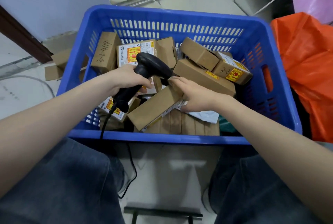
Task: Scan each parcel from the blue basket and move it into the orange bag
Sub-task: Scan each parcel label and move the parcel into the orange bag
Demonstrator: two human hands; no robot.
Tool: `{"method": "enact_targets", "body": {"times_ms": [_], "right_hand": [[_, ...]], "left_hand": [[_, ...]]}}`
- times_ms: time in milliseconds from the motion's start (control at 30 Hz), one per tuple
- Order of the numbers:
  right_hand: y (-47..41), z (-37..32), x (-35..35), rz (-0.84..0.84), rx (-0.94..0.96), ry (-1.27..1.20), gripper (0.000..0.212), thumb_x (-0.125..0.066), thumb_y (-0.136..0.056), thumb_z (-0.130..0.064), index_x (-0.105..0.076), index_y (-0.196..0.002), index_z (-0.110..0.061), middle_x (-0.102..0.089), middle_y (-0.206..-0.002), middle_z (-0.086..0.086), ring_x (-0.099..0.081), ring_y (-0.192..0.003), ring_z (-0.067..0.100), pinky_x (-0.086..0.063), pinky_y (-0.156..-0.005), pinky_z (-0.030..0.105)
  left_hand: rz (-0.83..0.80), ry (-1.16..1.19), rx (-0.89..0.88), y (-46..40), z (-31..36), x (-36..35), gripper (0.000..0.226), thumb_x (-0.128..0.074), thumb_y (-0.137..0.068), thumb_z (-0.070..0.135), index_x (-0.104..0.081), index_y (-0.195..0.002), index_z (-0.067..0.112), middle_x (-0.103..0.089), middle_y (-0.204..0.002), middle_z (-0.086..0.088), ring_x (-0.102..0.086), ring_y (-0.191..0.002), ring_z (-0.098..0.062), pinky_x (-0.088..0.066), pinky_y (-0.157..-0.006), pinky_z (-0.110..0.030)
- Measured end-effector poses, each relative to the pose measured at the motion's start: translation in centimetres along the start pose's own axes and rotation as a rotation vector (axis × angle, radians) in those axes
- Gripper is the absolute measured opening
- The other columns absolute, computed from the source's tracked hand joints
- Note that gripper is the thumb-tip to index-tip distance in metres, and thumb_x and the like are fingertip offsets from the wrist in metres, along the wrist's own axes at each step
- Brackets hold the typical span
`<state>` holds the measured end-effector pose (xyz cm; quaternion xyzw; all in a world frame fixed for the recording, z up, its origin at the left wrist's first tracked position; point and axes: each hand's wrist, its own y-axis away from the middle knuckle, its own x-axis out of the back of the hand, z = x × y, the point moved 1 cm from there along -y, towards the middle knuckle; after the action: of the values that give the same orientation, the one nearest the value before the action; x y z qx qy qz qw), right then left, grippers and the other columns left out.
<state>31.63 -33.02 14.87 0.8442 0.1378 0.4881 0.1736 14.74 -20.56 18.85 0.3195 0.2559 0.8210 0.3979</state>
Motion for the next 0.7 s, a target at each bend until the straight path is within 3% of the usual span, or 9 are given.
{"method": "enact_targets", "body": {"times_ms": [100,267,367,467,567,700], "right_hand": [[-0.5,-0.3,-1.5,0.011,0.057,0.220,0.096,-0.070,-0.082,-0.018,-0.007,-0.154,-0.019,-0.007,-0.162,0.004,-0.017,-0.144,0.026,-0.031,-0.113,0.039],[-0.6,-0.9,-1.5,0.168,0.114,0.347,0.078,-0.067,-0.085,-0.032,-0.025,-0.148,-0.019,-0.036,-0.146,0.002,-0.035,-0.125,0.022,-0.037,-0.092,0.033],[-0.6,-0.9,-0.4,0.150,0.127,0.298,0.071,-0.070,-0.080,-0.040,-0.037,-0.139,-0.020,-0.044,-0.135,0.000,-0.039,-0.118,0.021,-0.035,-0.083,0.030],[-0.2,-0.9,1.0,0.082,0.092,0.103,0.066,-0.076,-0.074,-0.037,-0.043,-0.128,-0.019,-0.052,-0.124,0.002,-0.045,-0.110,0.020,-0.044,-0.087,0.038],[1.0,-0.8,3.5,0.129,0.059,-0.236,0.056,-0.078,-0.074,-0.026,-0.047,-0.120,-0.019,-0.056,-0.113,-0.002,-0.053,-0.102,0.014,-0.046,-0.082,0.027],[2.7,-0.2,7.1,0.258,-0.056,-0.566,0.057,-0.077,-0.076,-0.036,-0.044,-0.123,-0.032,-0.050,-0.109,-0.020,-0.054,-0.099,-0.001,-0.044,-0.073,0.015]], "left_hand": [[0.011,-0.003,0.008,-0.3,-0.1,-0.1,0.028,-0.073,-0.079,0.013,-0.066,-0.106,0.008,-0.070,-0.105,-0.016,-0.069,-0.097,-0.026,-0.057,-0.082,-0.037],[0.018,0.020,-0.004,-0.4,0.3,-0.2,0.026,-0.073,-0.080,0.012,-0.064,-0.105,0.008,-0.070,-0.099,-0.012,-0.070,-0.091,-0.020,-0.058,-0.068,-0.029],[0.014,0.074,-0.028,-0.3,0.8,-0.1,0.023,-0.073,-0.081,0.006,-0.064,-0.102,0.006,-0.071,-0.096,-0.013,-0.073,-0.079,-0.017,-0.058,-0.059,-0.024],[0.016,0.060,-0.061,-0.2,1.1,0.2,0.031,-0.074,-0.080,0.009,-0.064,-0.108,0.005,-0.071,-0.100,-0.015,-0.070,-0.069,-0.015,-0.059,-0.061,-0.027],[0.036,0.052,-0.149,0.5,2.1,0.9,0.036,-0.076,-0.078,0.016,-0.064,-0.112,0.011,-0.072,-0.106,-0.011,-0.064,-0.071,-0.012,-0.056,-0.063,-0.025],[0.016,0.245,-0.324,1.8,4.6,0.7,0.036,-0.072,-0.080,0.007,-0.063,-0.115,0.000,-0.067,-0.079,-0.001,-0.058,-0.058,-0.007,-0.051,-0.056,-0.018]]}}
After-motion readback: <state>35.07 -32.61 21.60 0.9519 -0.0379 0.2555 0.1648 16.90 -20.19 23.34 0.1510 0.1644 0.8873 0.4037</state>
